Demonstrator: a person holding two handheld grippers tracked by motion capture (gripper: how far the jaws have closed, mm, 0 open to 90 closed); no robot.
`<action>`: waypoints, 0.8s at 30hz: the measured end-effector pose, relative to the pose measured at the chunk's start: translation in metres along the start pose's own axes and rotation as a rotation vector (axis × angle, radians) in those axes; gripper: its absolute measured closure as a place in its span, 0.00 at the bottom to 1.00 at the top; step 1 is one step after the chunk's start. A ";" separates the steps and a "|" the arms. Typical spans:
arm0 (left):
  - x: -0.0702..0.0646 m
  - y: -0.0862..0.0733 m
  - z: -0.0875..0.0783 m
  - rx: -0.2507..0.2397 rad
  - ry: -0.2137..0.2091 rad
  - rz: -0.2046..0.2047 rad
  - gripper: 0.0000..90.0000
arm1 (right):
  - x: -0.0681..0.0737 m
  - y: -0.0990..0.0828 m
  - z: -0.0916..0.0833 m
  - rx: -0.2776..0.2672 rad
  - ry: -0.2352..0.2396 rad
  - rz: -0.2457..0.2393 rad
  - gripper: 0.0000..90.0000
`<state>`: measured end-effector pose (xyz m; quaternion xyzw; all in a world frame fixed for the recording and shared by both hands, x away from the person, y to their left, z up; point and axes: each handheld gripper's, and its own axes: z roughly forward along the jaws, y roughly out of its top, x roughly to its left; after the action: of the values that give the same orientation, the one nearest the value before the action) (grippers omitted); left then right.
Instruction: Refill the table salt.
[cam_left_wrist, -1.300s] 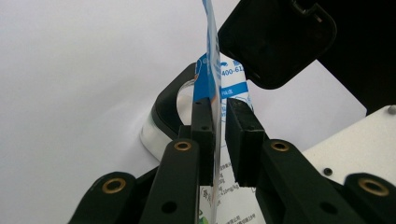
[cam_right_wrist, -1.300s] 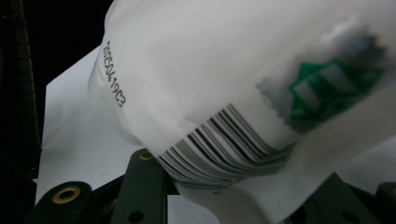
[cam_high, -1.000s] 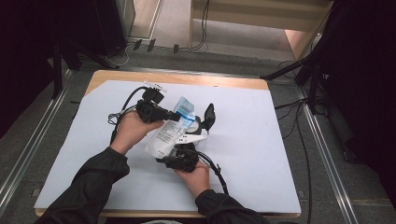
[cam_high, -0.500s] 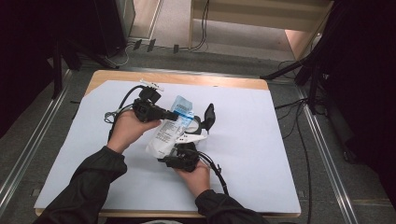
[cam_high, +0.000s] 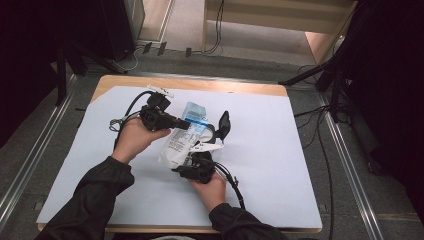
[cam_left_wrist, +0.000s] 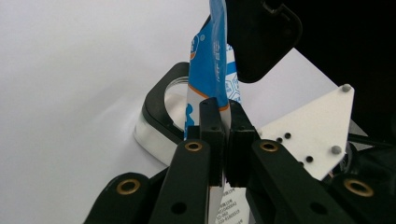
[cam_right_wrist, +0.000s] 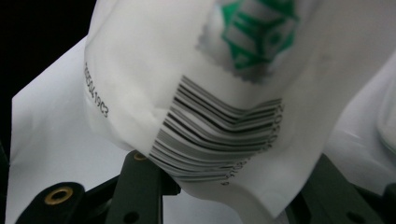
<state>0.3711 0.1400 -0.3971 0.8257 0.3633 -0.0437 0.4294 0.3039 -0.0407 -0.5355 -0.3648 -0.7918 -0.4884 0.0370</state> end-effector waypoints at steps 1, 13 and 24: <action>0.000 0.000 -0.001 0.000 0.003 0.003 1.00 | 0.000 0.000 0.000 0.000 -0.004 0.005 0.69; -0.005 -0.001 -0.011 -0.019 -0.037 0.033 1.00 | -0.002 -0.001 -0.002 -0.011 -0.012 0.020 0.69; -0.013 -0.006 -0.024 -0.042 -0.039 0.057 1.00 | -0.007 -0.001 -0.005 -0.034 -0.001 0.065 0.70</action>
<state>0.3526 0.1528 -0.3812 0.8256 0.3319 -0.0400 0.4546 0.3067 -0.0489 -0.5370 -0.3909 -0.7713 -0.5001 0.0461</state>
